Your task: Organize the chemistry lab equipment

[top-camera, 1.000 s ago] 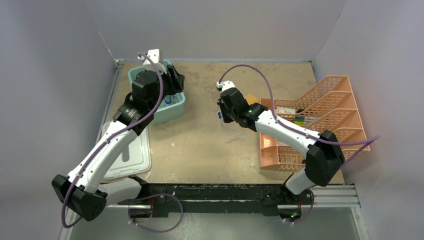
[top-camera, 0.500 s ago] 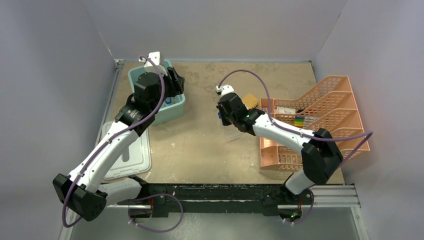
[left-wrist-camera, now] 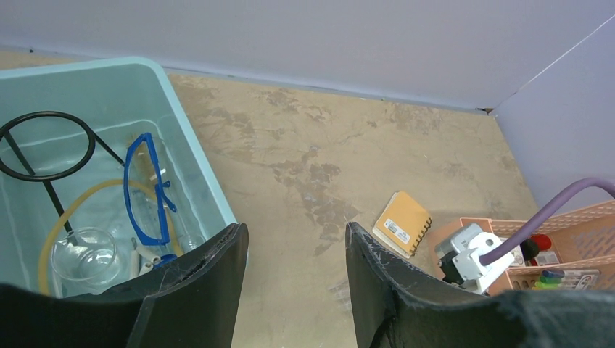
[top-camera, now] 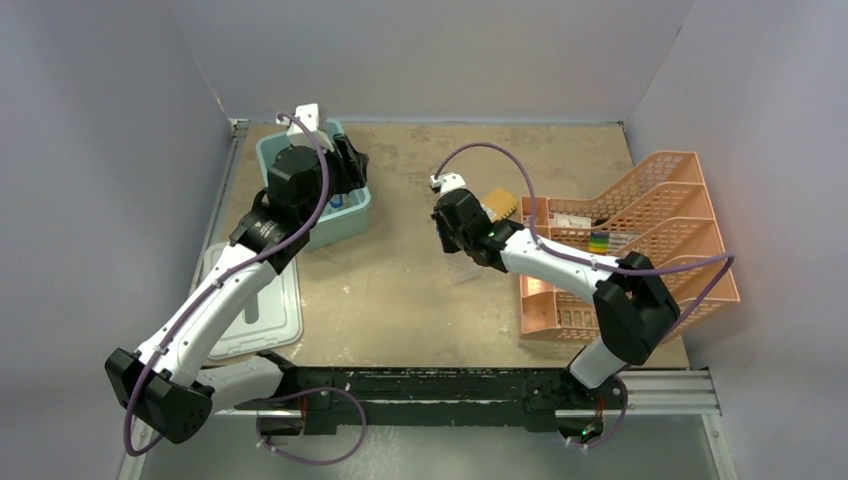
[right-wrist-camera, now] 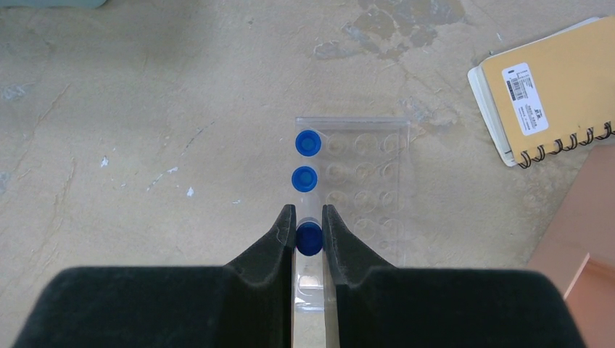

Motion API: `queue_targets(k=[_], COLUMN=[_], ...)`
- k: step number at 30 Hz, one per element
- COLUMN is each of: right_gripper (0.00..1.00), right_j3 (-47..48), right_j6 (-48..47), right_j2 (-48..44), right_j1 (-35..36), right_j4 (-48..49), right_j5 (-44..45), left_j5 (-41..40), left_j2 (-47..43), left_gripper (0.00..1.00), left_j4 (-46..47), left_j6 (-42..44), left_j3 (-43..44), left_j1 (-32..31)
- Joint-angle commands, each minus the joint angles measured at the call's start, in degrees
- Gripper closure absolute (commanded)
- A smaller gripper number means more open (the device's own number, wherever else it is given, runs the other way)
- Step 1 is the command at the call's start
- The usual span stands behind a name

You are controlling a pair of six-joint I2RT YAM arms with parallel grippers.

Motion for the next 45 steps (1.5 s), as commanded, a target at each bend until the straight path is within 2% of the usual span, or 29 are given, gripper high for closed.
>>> queue_targets(k=[1,7,19,24,32,36,43,45], right_gripper=[0.87,0.79,0.47,0.41,0.40,0.40,0.40,0.40], right_j3=[-0.3,1.0,3.6,6.3,8.9,9.5,11.2,11.7], right_j6=[-0.5,-0.7,2.2,3.9,6.7,6.8,7.5,7.9], right_j2=[1.5,3.2,-0.3,-2.1,-4.6,-4.3,-4.3,-4.2], right_j1=[0.4,0.5,0.3,-0.2,-3.4,-4.1,-4.1,-4.2], right_j4=[1.1,0.2,-3.7,-5.9,-9.1,-10.9,-12.6,-12.7], right_j5=[0.5,0.0,-2.5,-1.5,-4.1,-5.8,-8.6,-8.8], left_j5=[-1.0,-0.9,-0.6,-0.6,-1.9,-5.5,-21.7,-25.7], left_j2=[-2.0,-2.2,-1.9,-1.9,-3.2,-4.0,-5.9,-5.9], left_gripper=[0.49,0.49,0.49,0.49,0.49,0.48,0.43,0.46], left_j4=[3.4,3.6,4.1,3.6,0.0,-6.1,-28.0,-32.8], left_j6=[-0.7,-0.8,-1.2,-1.5,-2.7,-5.4,-14.4,-17.5], left_j3=[-0.4,-0.9,-1.2,-1.1,-2.1,-3.4,-8.7,-10.7], left_j1=[-0.1,-0.1,-0.1,-0.1,-0.1,-0.1,0.3,1.2])
